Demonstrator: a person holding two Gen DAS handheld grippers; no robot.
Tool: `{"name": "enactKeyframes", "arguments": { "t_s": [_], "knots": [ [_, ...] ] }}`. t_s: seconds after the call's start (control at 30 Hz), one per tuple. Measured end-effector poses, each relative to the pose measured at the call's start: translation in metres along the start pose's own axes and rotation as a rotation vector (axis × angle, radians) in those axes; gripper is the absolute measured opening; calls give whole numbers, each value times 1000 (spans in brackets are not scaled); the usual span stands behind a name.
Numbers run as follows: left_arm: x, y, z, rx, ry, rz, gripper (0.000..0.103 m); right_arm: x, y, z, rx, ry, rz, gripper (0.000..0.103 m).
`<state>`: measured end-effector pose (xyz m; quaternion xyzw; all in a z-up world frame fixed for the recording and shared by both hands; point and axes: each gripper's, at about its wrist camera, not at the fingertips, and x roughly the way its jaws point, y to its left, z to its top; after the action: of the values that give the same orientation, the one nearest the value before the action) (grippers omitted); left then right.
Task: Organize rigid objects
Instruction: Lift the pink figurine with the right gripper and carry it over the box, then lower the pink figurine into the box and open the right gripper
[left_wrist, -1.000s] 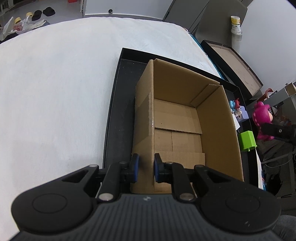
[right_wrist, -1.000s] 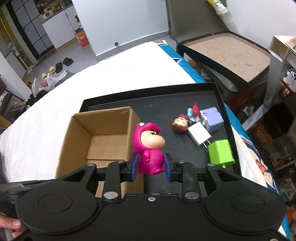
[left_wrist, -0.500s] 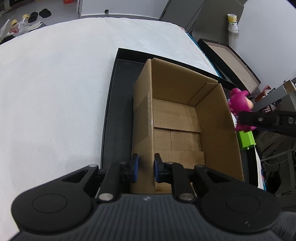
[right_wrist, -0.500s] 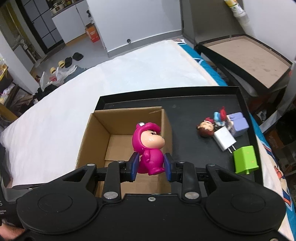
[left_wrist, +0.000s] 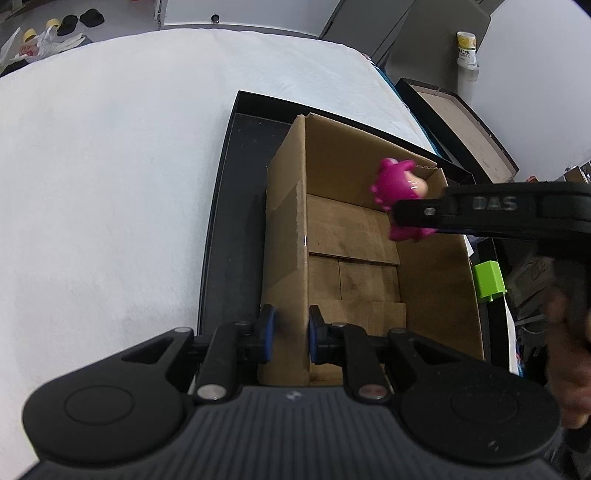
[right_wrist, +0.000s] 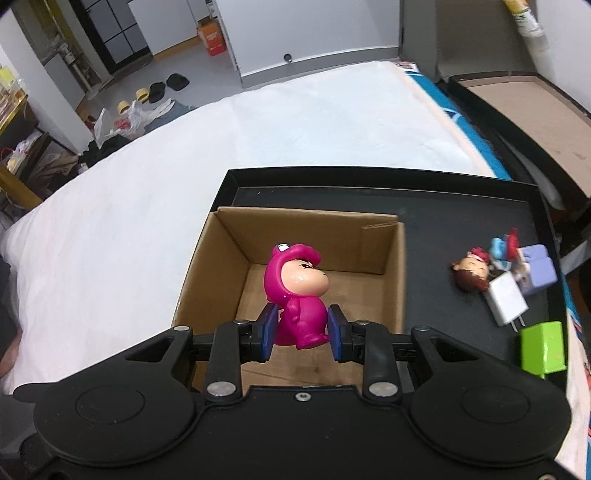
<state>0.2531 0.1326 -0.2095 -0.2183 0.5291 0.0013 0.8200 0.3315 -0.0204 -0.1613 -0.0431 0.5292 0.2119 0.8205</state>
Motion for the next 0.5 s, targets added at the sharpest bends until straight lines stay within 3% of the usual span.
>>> {"name": "enactKeyframes", "arguments": {
  "t_s": [0.3,0.37,0.4,0.5],
  "knots": [
    [1,3,4,-15,14,-11,17,28,15,5,6,36,36,29],
    [2,2,6,-14,17,-10,17,31,16,7,33,34,66,40],
    [3,2,6,-16,19,-10,17,31,13,8,56,38,84,54],
    [3,3,6,-22,21,-8,17,27,8,7,79,28,89,56]
  ]
}}
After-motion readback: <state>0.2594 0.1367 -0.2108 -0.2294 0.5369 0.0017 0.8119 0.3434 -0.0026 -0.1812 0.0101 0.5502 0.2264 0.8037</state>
